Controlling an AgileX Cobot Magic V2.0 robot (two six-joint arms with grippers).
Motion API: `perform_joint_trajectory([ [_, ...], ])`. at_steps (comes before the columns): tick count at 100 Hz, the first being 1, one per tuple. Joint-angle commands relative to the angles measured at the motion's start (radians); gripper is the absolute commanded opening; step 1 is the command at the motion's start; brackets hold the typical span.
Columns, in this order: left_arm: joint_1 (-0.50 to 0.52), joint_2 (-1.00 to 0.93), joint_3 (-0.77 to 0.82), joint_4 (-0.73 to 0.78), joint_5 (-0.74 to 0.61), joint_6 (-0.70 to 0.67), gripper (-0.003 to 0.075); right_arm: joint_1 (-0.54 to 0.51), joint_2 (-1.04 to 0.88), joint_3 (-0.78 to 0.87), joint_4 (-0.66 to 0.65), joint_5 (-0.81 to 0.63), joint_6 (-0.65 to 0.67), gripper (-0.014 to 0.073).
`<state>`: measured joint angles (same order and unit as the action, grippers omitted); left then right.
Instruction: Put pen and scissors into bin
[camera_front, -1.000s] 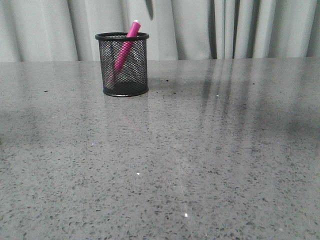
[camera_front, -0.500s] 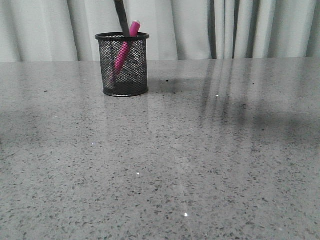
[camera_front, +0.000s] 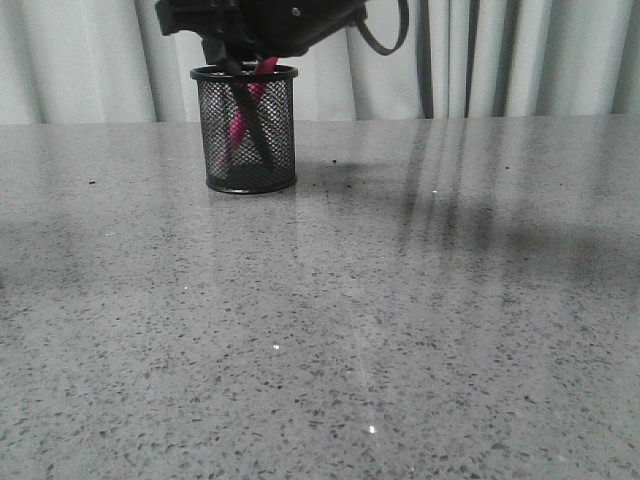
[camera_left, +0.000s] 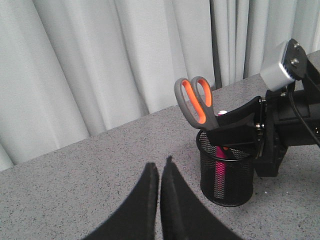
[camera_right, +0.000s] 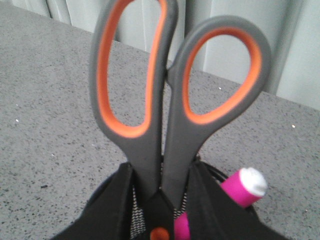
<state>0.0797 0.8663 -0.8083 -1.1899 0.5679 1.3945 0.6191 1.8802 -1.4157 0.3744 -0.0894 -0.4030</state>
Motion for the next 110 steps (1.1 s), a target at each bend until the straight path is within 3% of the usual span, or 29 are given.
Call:
perform_joint_trajectory([
  [1, 0.001, -0.011, -0.027, -0.047, -0.021, -0.012, -0.0019, -0.015, -0.057, -0.039, -0.013, -0.053, 0.002, -0.0041],
  [7, 0.001, -0.011, -0.027, -0.047, -0.021, -0.012, -0.0019, -0.02, -0.057, -0.039, -0.013, -0.046, 0.002, -0.0001],
  [29, 0.001, -0.011, -0.027, -0.047, -0.021, -0.012, -0.0019, -0.024, -0.057, -0.039, -0.013, -0.047, 0.002, 0.0293],
  [63, 0.001, -0.011, -0.027, -0.047, -0.021, -0.012, -0.0019, -0.024, -0.134, -0.039, -0.016, -0.158, 0.002, 0.0322],
  [82, 0.001, -0.011, -0.027, -0.047, -0.021, -0.012, -0.0019, -0.037, -0.24, -0.039, -0.016, -0.176, -0.012, 0.0248],
  [103, 0.001, -0.011, -0.027, -0.031, -0.021, -0.012, -0.0019, -0.119, -0.406, -0.039, -0.016, 0.009, -0.012, -0.0048],
  [110, 0.001, -0.011, -0.027, -0.02, -0.021, -0.012, -0.0019, -0.155, -0.452, -0.036, -0.016, 0.095, -0.012, -0.0075],
])
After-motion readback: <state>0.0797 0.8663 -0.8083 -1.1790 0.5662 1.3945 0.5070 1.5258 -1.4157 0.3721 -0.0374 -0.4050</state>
